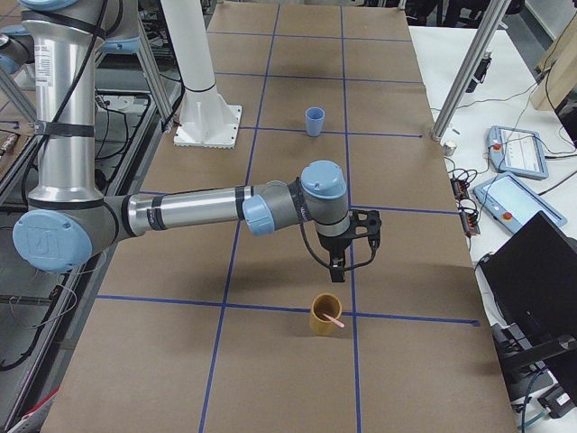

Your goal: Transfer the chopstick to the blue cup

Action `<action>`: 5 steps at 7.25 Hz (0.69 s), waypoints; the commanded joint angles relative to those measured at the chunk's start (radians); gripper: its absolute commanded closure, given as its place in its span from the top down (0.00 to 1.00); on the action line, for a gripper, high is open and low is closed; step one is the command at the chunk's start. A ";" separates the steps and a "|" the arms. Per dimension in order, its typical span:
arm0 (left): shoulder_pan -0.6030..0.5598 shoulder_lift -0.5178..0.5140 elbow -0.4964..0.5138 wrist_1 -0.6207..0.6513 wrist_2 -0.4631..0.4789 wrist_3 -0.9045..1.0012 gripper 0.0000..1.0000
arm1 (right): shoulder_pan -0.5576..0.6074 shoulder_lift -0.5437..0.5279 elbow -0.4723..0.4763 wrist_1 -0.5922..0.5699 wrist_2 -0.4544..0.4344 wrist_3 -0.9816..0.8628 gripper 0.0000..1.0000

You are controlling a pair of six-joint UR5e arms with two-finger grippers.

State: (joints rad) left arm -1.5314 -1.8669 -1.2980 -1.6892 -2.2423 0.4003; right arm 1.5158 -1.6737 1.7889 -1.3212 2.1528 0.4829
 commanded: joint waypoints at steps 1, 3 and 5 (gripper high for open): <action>-0.010 0.034 0.008 -0.020 -0.075 0.009 0.98 | 0.003 -0.079 -0.072 0.254 -0.114 0.252 0.98; -0.013 0.034 0.006 -0.020 -0.085 0.009 0.98 | -0.021 -0.078 -0.158 0.431 -0.183 0.464 0.98; -0.016 0.043 0.003 -0.020 -0.099 0.009 0.98 | -0.046 -0.080 -0.187 0.451 -0.232 0.514 0.94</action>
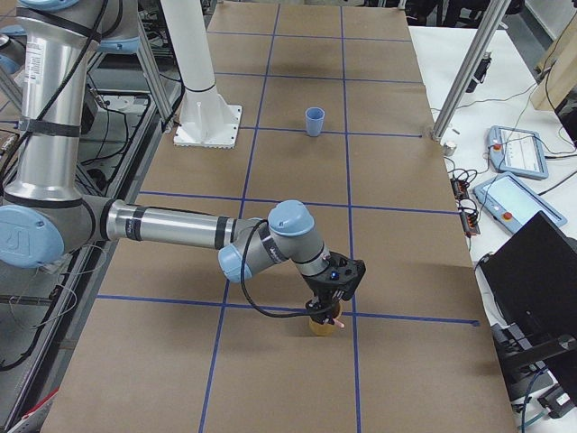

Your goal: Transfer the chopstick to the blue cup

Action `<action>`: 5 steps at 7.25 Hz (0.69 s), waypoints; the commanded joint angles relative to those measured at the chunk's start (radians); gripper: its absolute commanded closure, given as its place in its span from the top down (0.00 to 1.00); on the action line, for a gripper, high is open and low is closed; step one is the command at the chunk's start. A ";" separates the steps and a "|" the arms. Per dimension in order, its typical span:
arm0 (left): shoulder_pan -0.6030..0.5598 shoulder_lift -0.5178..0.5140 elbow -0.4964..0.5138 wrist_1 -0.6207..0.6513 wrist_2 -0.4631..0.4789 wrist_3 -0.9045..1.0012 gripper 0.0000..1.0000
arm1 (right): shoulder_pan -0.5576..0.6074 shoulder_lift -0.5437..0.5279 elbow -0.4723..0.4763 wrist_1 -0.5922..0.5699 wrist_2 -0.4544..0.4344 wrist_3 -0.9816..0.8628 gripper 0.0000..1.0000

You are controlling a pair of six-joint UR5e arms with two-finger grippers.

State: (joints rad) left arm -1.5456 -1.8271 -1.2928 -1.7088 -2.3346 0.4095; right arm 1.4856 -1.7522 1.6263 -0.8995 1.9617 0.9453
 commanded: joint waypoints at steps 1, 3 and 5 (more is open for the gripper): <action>-0.002 0.005 -0.002 0.000 -0.006 0.000 0.98 | -0.027 -0.001 -0.031 0.054 -0.059 0.087 0.90; -0.002 0.006 -0.002 0.000 -0.006 0.000 0.98 | -0.051 0.006 -0.083 0.112 -0.061 0.093 0.76; -0.001 0.009 -0.003 0.000 -0.006 -0.001 0.98 | -0.053 0.008 -0.092 0.120 -0.057 0.087 0.24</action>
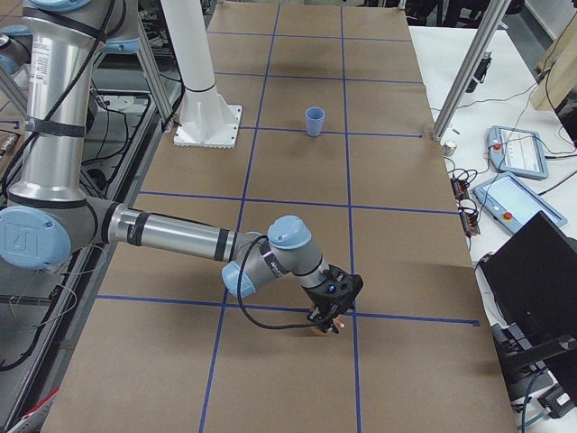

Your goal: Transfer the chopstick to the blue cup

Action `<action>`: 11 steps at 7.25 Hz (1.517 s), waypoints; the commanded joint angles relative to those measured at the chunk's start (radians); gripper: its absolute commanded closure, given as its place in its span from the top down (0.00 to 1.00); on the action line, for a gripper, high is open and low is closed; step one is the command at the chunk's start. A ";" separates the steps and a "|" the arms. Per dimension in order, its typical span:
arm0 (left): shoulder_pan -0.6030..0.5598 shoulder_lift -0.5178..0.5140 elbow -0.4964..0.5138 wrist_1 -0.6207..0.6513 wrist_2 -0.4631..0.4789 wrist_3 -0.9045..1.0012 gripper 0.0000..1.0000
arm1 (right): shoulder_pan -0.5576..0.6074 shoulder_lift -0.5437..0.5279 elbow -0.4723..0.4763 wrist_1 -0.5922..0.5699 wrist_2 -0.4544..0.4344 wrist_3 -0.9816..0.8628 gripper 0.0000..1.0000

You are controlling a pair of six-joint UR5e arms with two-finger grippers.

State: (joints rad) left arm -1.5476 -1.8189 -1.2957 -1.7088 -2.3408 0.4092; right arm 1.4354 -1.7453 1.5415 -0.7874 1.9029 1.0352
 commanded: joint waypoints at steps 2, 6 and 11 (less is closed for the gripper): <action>0.001 0.001 -0.001 -0.002 0.000 -0.001 0.98 | -0.003 0.003 0.006 0.017 0.002 -0.014 0.00; 0.001 0.001 -0.001 0.000 0.000 -0.003 0.98 | 0.031 -0.029 0.112 0.004 0.027 -0.087 0.00; 0.000 0.012 -0.010 -0.002 0.000 -0.004 0.98 | 0.295 0.129 0.281 -0.505 0.125 -0.452 0.00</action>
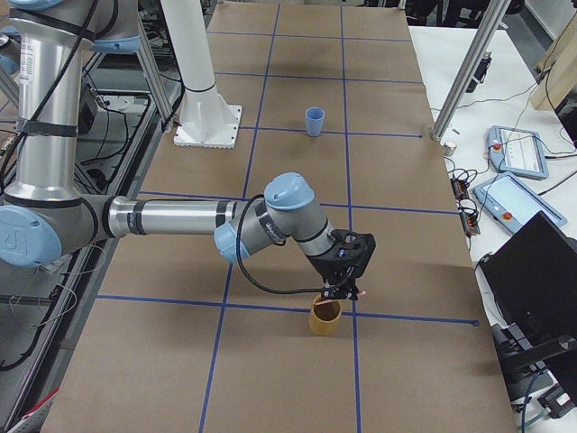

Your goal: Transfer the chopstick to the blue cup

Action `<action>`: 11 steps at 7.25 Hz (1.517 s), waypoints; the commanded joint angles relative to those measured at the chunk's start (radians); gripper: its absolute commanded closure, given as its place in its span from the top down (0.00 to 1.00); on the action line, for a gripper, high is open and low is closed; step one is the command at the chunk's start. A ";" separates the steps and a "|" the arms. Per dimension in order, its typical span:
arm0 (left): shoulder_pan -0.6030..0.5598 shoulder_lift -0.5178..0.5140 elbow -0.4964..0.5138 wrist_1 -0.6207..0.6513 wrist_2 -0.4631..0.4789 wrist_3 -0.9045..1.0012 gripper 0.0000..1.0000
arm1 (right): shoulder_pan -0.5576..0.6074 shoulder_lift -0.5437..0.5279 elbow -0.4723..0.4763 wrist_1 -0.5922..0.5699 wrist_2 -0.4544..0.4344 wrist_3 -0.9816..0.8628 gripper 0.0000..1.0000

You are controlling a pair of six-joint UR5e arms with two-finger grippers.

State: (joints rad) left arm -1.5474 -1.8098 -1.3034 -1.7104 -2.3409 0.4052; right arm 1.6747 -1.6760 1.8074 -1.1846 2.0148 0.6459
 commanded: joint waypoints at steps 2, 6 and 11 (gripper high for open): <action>-0.026 0.016 -0.002 0.000 0.000 -0.094 0.98 | 0.056 0.201 0.016 -0.292 0.063 -0.049 0.00; -0.071 0.047 -0.167 0.195 -0.053 -0.359 0.98 | -0.247 0.306 0.113 -0.296 0.139 0.365 0.00; -0.071 0.089 -0.300 0.336 -0.052 -0.286 0.98 | -0.687 0.722 0.144 -0.543 -0.035 0.873 0.00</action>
State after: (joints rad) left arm -1.6194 -1.7232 -1.6031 -1.3772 -2.3896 0.1192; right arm 1.1075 -1.0955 1.9422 -1.5920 2.0843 1.3568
